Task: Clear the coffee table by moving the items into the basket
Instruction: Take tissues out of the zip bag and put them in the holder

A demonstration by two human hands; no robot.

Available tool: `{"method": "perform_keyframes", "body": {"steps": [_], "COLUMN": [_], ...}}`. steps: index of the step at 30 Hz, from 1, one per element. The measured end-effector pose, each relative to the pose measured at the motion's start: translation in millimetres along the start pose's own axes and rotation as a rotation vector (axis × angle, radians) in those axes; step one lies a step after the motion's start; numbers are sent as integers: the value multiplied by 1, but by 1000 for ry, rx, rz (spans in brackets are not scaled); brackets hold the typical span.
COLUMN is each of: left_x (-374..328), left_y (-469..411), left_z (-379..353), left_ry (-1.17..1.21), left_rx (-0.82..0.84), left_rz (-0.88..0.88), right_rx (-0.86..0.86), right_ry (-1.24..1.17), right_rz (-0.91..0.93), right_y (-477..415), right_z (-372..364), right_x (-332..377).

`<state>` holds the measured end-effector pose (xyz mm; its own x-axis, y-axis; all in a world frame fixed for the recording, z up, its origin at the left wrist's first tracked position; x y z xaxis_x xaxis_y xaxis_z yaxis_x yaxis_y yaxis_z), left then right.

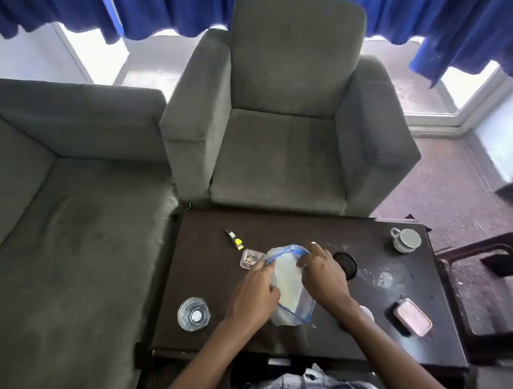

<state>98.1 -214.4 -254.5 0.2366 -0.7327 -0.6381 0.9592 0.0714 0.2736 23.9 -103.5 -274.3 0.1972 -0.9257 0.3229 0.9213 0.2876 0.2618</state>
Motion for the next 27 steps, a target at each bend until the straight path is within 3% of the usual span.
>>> {"method": "perform_keyframes", "body": {"steps": [6, 12, 17, 23, 27], "left_x": [-18, -22, -32, -32, -34], "left_y": [-2, -6, -11, -23, -28], "left_z": [-9, -24, -21, -20, -23], "left_ry": [72, 80, 57, 33, 0], "left_rx": [68, 104, 107, 90, 105], "left_rz": [-91, -129, -172, -136, -118], "right_rx": [-131, -46, -84, 4, -7], "right_ry": [84, 282, 154, -146, -148], "right_rz": [-206, -278, -266, -315, -262], "right_y": [14, 17, 12, 0, 1], "right_z": [11, 7, 17, 24, 34], "right_x": [-9, -26, -32, -33, -26]}}
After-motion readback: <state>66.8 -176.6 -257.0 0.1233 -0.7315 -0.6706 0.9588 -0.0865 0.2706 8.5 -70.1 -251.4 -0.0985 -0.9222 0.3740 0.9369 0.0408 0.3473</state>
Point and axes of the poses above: each hand's wrist, its own y-axis away from the middle knuckle, its own z-axis out of the back of the hand, x = y × z, the point moved 9 cm from there along -y, towards the middle knuckle, and after that the axes turned 6 degrees about -z, right-handed, at the moved point
